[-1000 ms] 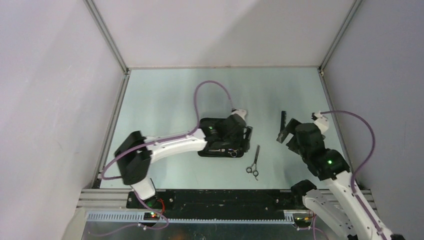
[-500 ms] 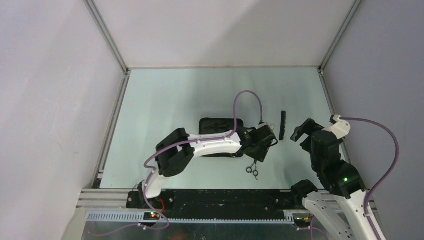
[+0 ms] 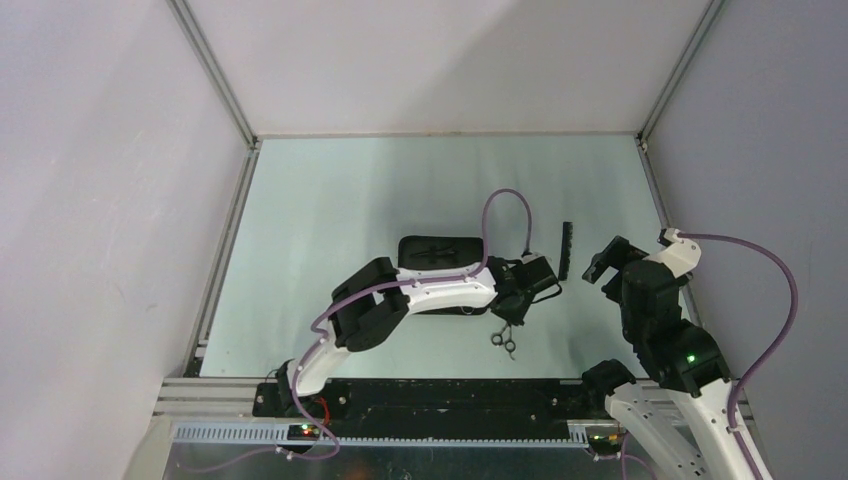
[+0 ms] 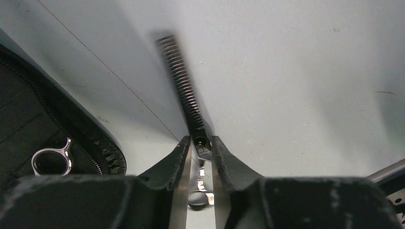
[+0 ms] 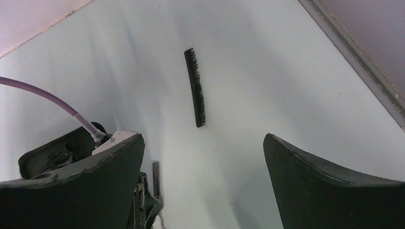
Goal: Sort the hair-cutting tools
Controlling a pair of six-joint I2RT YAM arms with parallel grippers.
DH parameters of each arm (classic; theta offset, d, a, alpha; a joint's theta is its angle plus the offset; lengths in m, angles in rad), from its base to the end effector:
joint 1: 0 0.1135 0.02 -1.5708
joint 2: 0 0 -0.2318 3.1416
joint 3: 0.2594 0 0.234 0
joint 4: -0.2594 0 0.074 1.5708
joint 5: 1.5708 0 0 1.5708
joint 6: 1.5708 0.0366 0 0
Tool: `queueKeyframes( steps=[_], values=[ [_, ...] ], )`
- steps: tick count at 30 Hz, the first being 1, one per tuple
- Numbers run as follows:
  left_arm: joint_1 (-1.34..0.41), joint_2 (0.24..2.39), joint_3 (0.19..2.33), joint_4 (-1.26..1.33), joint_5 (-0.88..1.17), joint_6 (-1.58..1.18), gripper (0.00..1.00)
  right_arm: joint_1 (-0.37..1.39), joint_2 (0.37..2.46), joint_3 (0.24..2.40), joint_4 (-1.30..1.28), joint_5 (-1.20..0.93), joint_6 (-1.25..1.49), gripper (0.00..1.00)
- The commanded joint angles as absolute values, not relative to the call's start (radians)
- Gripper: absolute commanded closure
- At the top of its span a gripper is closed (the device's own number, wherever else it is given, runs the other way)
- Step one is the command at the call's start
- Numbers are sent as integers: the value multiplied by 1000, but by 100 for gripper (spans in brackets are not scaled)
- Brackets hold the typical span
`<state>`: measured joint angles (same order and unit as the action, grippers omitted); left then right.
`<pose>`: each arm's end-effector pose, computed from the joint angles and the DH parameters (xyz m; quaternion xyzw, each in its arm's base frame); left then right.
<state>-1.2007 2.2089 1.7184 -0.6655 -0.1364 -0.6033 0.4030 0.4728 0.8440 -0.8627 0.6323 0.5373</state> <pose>0.1603 -0.3994 0.1452 0.2739 0.9372 -0.1198 0.1797 0.0949 0.0169 0.3082 0.2141 0.8028 -0.0165 0.5562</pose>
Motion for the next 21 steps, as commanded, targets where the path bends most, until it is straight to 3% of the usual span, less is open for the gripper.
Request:
queueKeyframes(
  steps=[1,5,7,16,21],
  values=[
    [-1224,2246,1752,-766,-203,-553,81,398,475,874,-839,666,524,1],
    [-1234,2206,1705,-786,-243,-527,98,399,469,865,-836,657,525,0],
    [-1239,2162,1653,-766,-250,-513,100,399,468,859,-830,645,522,1],
    [-1241,1994,1427,-749,-221,-453,99,399,465,840,-814,598,512,1],
    [-1247,1952,1359,-763,-211,-436,88,398,471,825,-812,580,524,1]
  ],
)
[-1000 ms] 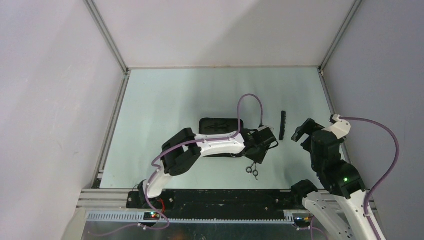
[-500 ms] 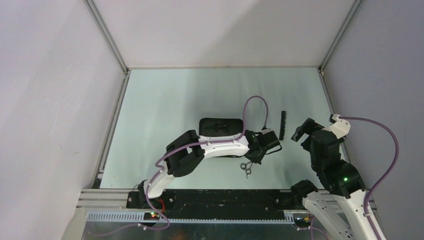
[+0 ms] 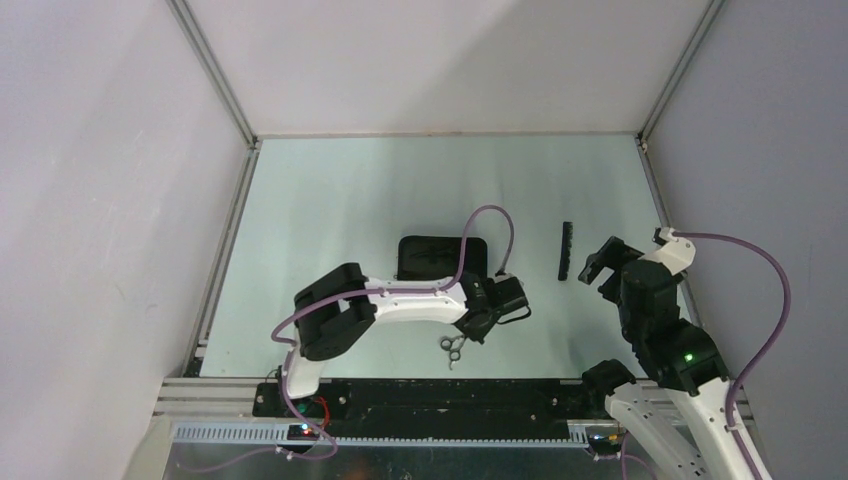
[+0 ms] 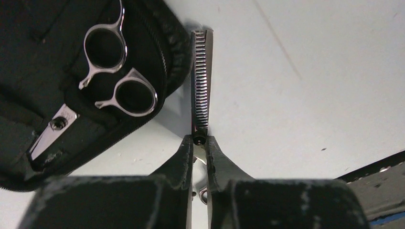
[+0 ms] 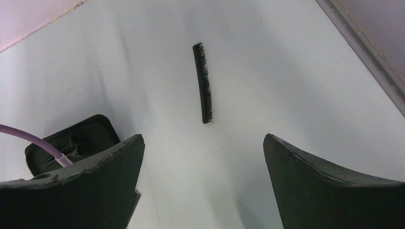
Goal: Sort the hair-cutting tools
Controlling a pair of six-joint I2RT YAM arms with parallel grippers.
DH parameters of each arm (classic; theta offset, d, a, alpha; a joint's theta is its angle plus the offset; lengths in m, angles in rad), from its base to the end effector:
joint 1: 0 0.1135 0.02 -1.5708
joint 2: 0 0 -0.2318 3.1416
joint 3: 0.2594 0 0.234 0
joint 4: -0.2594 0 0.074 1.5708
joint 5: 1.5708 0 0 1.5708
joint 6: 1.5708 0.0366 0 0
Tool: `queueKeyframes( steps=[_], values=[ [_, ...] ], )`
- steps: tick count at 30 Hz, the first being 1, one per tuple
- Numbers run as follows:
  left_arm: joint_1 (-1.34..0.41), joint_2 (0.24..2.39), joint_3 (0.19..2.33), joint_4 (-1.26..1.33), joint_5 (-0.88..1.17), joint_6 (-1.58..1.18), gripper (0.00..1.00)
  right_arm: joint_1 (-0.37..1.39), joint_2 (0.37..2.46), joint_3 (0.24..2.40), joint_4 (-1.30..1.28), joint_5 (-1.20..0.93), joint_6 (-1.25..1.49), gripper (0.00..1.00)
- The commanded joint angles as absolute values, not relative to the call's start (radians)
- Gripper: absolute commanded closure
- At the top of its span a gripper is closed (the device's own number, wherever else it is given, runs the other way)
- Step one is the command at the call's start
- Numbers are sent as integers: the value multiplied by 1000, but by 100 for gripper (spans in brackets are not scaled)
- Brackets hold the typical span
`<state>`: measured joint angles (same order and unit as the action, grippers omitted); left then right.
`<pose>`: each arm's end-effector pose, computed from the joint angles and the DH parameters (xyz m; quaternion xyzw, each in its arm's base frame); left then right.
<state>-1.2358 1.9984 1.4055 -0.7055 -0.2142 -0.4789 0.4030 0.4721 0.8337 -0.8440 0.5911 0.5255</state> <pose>0.1279 -0.3438 0.1421 0.3505 0.9207 -0.0328 0.1684 0.0966 0.0190 0.3066 0.2006 0.8077 -0.0011 0.5544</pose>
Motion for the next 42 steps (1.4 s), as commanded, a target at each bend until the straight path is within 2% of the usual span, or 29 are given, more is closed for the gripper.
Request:
queueKeyframes(
  steps=[1,6,10,12,15,17,31,35,42],
  values=[
    [-1247,1955,1355,-763,-210,-436,86,399,475,824,-813,580,526,1],
    [-1246,1991,1395,-765,-175,-429,72,399,486,824,-804,571,524,1],
    [-1243,2033,1416,-781,-148,-425,65,399,493,824,-802,569,517,1],
    [-1244,2045,1410,-782,-137,-423,69,399,496,824,-805,564,521,1],
    [-1244,2038,1393,-780,-140,-417,95,399,503,823,-800,539,507,1],
    [-1243,2011,1377,-777,-155,-409,99,399,514,824,-790,511,485,1],
    [-1169,1557,1179,-771,-231,-264,100,398,711,824,-751,263,477,1],
    [-1080,1389,1059,-802,-210,-179,100,399,812,824,-736,186,513,6],
    [-887,1320,977,-833,-209,22,100,461,1061,824,-617,73,565,16]
  ],
)
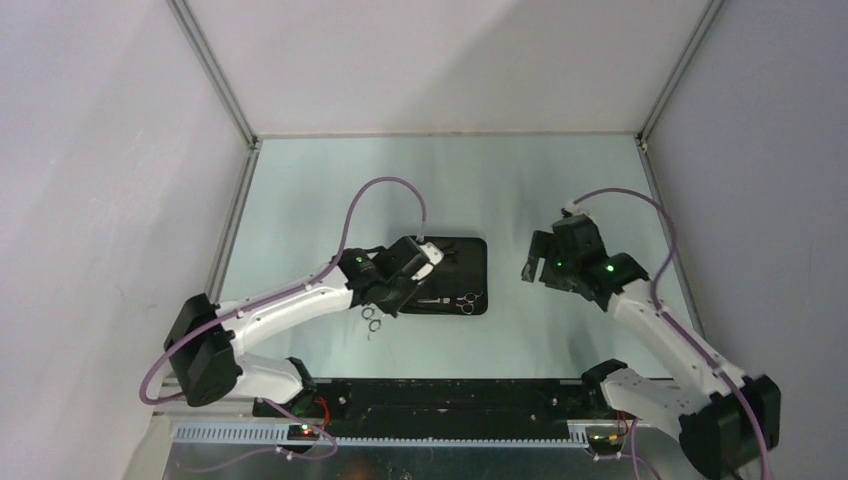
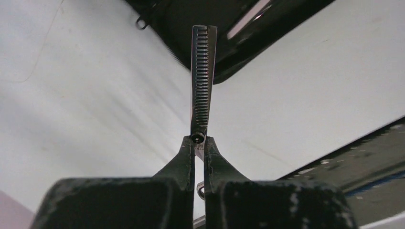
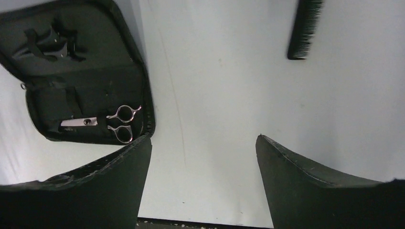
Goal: Sort the hair-cutting tools
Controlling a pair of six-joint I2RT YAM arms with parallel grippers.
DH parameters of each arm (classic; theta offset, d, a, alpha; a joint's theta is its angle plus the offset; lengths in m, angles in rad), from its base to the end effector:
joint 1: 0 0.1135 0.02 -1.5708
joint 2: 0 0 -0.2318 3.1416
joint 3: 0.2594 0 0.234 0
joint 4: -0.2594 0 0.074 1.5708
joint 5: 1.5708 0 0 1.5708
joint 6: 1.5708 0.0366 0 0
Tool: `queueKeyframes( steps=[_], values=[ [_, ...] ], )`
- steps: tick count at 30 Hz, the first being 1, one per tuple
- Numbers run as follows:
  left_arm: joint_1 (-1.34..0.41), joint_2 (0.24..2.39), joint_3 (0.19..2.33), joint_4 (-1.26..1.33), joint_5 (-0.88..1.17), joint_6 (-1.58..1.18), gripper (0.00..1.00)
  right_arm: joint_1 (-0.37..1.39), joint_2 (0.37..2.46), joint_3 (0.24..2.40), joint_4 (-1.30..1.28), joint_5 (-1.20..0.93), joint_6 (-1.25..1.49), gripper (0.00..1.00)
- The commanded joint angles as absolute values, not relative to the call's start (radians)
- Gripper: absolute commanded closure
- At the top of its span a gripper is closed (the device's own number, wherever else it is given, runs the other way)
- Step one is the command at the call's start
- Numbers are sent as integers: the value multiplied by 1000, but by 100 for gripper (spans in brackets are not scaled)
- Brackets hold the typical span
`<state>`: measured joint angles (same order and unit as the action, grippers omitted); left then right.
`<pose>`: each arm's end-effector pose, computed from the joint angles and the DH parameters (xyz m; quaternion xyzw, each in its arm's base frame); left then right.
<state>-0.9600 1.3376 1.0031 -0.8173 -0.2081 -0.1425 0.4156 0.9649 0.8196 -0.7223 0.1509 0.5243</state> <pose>0.1464 -0.1959 0.2212 0.3669 0.9013 -0.0218 0.2294 0.1776 0.0724 0.2466 0.0768 0.9334 0.0924 0.3382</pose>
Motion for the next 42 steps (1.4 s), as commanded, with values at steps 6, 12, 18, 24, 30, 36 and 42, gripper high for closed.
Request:
queueKeyframes(
  steps=[6,12,18,24,30,36,42],
  values=[
    [-808,1402,1002,-784,-184,128,100,540,1255,825,-463,17,610,29],
    [-805,1524,1062,-784,-166,203,100,563,1419,863,-386,-35,612,41],
    [-806,1567,1072,-758,-107,229,100,565,1543,889,-341,-50,607,47],
    [-807,1605,1078,-746,-81,248,100,567,1633,897,-296,-51,590,53],
    [-806,1635,1070,-742,-56,269,100,567,1686,908,-315,-57,559,77],
    [-808,1672,1091,-763,-44,288,100,568,1692,908,-316,-61,522,100],
    [-811,1721,1116,-789,-51,295,100,580,1690,908,-296,-68,476,100]
  ],
)
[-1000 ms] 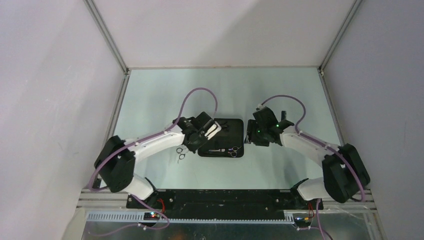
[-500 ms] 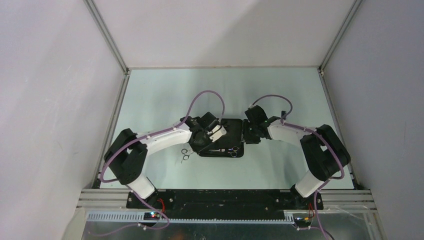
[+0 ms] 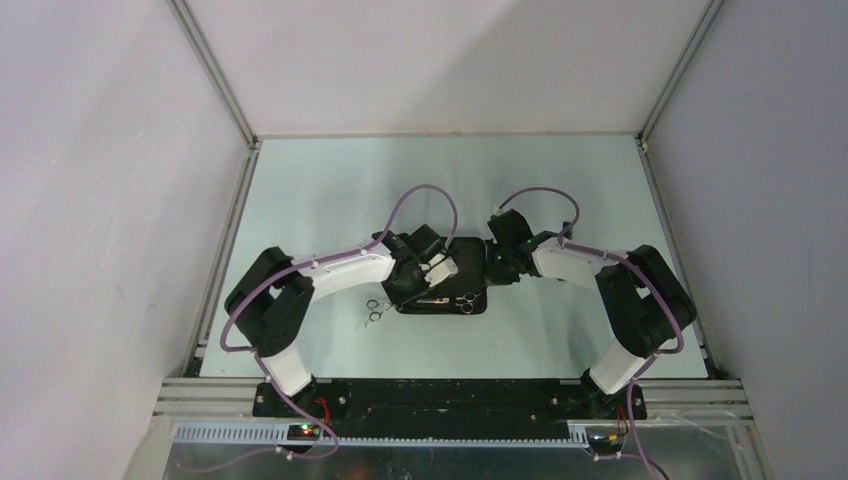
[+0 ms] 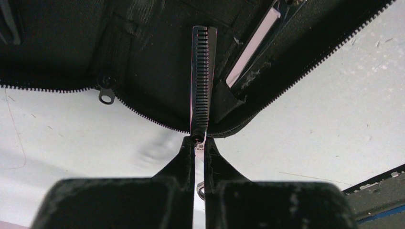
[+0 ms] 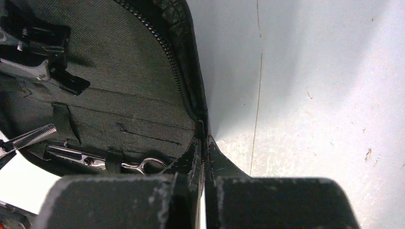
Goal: Sort the hair-cutting tools
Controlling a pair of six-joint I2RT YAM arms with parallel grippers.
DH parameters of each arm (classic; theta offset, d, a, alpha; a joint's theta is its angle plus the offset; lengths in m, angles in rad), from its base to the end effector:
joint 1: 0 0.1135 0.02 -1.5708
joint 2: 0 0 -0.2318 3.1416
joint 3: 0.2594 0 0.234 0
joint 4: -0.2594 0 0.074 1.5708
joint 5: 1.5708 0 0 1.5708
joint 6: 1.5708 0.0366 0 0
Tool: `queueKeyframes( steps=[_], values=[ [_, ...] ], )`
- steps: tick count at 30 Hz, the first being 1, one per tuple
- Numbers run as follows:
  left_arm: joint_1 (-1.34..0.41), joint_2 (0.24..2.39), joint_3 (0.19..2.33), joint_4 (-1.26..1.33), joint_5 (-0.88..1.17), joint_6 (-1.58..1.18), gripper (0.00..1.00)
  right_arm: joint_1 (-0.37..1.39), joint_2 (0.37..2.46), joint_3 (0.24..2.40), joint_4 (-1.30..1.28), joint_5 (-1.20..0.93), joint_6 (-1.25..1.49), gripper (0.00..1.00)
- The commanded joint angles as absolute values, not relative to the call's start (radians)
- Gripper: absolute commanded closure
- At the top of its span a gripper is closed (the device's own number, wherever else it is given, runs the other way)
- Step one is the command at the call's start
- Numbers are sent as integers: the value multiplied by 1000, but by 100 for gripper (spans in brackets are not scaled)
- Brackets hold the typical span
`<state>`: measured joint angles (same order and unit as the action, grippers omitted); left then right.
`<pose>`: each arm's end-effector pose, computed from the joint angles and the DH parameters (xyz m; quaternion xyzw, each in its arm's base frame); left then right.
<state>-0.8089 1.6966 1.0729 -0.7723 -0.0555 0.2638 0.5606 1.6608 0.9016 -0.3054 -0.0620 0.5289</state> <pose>0.1995 -0.2062 0.1512 0.5068 0.8572 0.0031 0.0915 0.2527 0.1613 0.1355 -0.0231 0.9674 0.1554 0.1985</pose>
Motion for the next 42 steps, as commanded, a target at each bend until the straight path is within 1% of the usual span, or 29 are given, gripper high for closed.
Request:
queueKeyframes(
  steps=[1,14,23,31,36,42],
  values=[
    [-811,1726,1124,-795,-54,296,100,582,1689,908,-292,-66,464,100],
    [-827,1825,1238,-849,-34,342,100,632,1685,908,-245,-88,415,100],
    [-879,1826,1263,-780,-25,422,100,631,1663,870,-165,-150,395,100],
    [-881,1763,1142,-640,-37,433,100,559,1627,781,-36,-276,392,100],
    [-874,1713,1061,-520,-59,436,100,551,1638,767,-13,-301,360,100],
    [-841,1671,1002,-483,-60,451,100,550,1640,764,-13,-307,344,100]
  ],
)
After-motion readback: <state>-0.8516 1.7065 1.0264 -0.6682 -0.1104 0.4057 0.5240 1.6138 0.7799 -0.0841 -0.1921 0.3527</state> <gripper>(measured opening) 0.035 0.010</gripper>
